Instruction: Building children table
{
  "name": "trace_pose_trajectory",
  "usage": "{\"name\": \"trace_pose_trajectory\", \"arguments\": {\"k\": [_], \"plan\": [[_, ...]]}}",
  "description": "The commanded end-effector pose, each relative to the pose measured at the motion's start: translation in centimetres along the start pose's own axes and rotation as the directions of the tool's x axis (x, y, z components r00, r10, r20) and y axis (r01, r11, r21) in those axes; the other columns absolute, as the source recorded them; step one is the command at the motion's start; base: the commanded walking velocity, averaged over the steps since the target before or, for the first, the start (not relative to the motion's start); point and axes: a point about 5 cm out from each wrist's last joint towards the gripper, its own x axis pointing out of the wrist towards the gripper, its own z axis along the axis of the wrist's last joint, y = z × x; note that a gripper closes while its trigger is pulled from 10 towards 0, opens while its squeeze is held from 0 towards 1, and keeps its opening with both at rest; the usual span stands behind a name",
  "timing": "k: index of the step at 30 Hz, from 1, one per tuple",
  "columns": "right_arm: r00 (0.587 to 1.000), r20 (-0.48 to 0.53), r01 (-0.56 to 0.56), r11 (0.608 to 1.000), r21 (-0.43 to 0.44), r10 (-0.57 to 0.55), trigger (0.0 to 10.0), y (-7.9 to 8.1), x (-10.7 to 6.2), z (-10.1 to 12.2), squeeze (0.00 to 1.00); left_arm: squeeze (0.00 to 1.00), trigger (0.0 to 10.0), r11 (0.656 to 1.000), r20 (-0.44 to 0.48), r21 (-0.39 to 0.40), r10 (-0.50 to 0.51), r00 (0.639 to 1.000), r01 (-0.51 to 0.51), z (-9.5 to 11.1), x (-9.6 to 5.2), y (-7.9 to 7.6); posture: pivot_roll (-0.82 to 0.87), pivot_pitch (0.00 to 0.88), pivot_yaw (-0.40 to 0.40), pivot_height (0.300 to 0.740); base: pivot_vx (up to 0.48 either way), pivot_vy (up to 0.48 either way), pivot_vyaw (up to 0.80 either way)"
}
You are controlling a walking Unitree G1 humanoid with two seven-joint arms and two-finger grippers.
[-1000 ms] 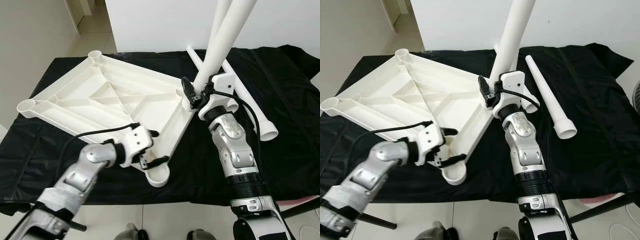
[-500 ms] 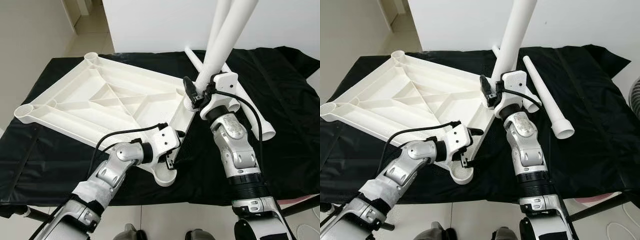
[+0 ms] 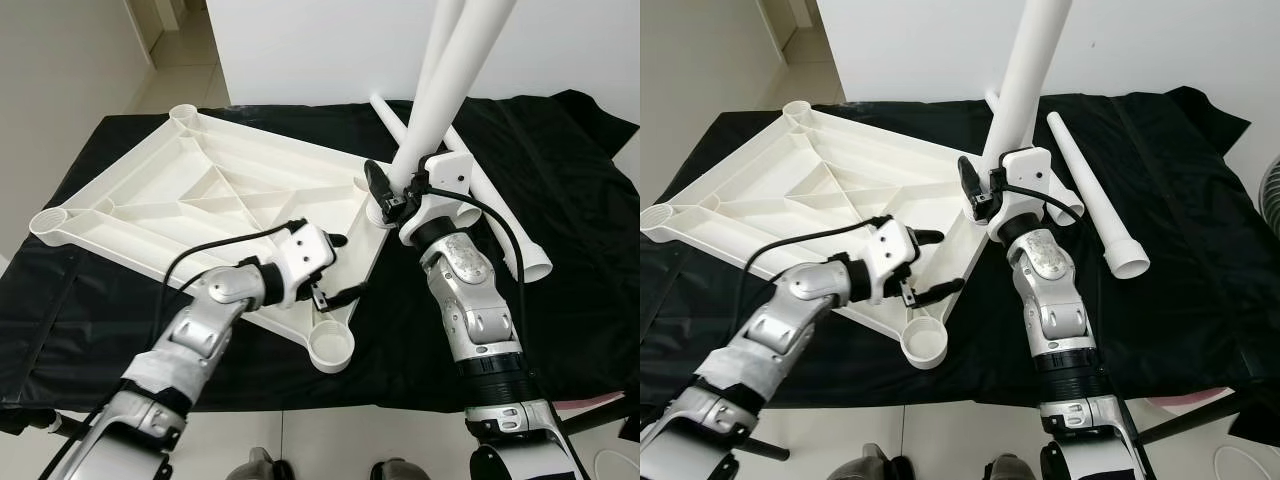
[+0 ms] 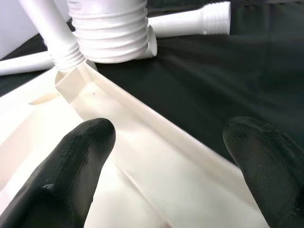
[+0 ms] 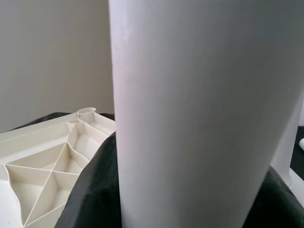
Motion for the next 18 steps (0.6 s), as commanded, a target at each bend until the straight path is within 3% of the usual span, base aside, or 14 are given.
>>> {"name": "trace_pose_trajectory", "arguments": {"k": [1, 3, 4, 5, 6, 8, 14, 18], "plan": [[1.0, 0.01, -0.014, 1.0, 0.009, 0.014, 10.0, 0.4, 0.0, 0.3, 0.0, 0.0, 10.0, 0.998, -0.039, -0.01, -0.056, 0.998, 0.056, -0.7, -1.5, -0.1, -0.15, 0.036, 0.087, 0.74, 0.0, 0.0, 0.0], [1.0, 0.01, -0.014, 1.0, 0.009, 0.014, 10.0, 0.4, 0.0, 0.3, 0.0, 0.0, 10.0, 0.998, -0.039, -0.01, -0.056, 0.998, 0.056, -0.7, -1.5, -0.1, -0.15, 0.036, 0.087, 0.74, 0.0, 0.0, 0.0], [1.0, 0.009, -0.012, 1.0, 0.011, 0.012, 10.0, 0.4, -0.1, 0.3, 0.0, 0.0, 10.0, 0.996, -0.066, -0.02, -0.089, 0.994, 0.088, -1.1, -2.5, -0.1, -0.15, 0.039, 0.09, 0.74, 0.0, 0.0, 0.0], [1.0, 0.009, -0.012, 1.0, 0.011, 0.012, 10.0, 0.4, -0.1, 0.3, 0.0, 0.0, 10.0, 0.996, -0.066, -0.02, -0.089, 0.994, 0.088, -1.1, -2.5, -0.1, -0.15, 0.039, 0.09, 0.74, 0.0, 0.0, 0.0], [1.0, 0.008, -0.007, 1.0, 0.013, 0.006, 10.0, 0.4, -0.1, 0.2, 0.0, 0.0, 10.0, 0.99, -0.125, -0.073, -0.128, 0.984, 0.119, -2.1, -4.2, 0.4, -0.15, 0.04, 0.093, 0.74, 0.0, 0.0, 0.0], [1.0, 0.008, -0.007, 1.0, 0.013, 0.006, 10.0, 0.4, -0.1, 0.2, 0.0, 0.0, 10.0, 0.99, -0.125, -0.073, -0.128, 0.984, 0.119, -2.1, -4.2, 0.4, -0.15, 0.04, 0.093, 0.74, 0.0, 0.0, 0.0], [1.0, 0.012, 0.007, 1.0, 0.012, -0.007, 10.0, 0.2, -0.2, 0.3, 0.0, 0.0, 10.0, 0.987, -0.21, -0.075, -0.156, 0.965, 0.143, -2.9, -6.5, 2.1, -0.15, 0.044, 0.097, 0.74, 0.0, 0.0, 0.0], [1.0, 0.012, 0.013, 1.0, 0.013, -0.013, 10.0, 0.1, -0.3, 0.3, 0.0, 0.0, 10.0, 0.991, -0.253, -0.069, -0.124, 0.96, 0.11, -3.1, -7.2, 3.3, -0.15, 0.044, 0.097, 0.74, 0.0, 0.0, 0.0]]}}
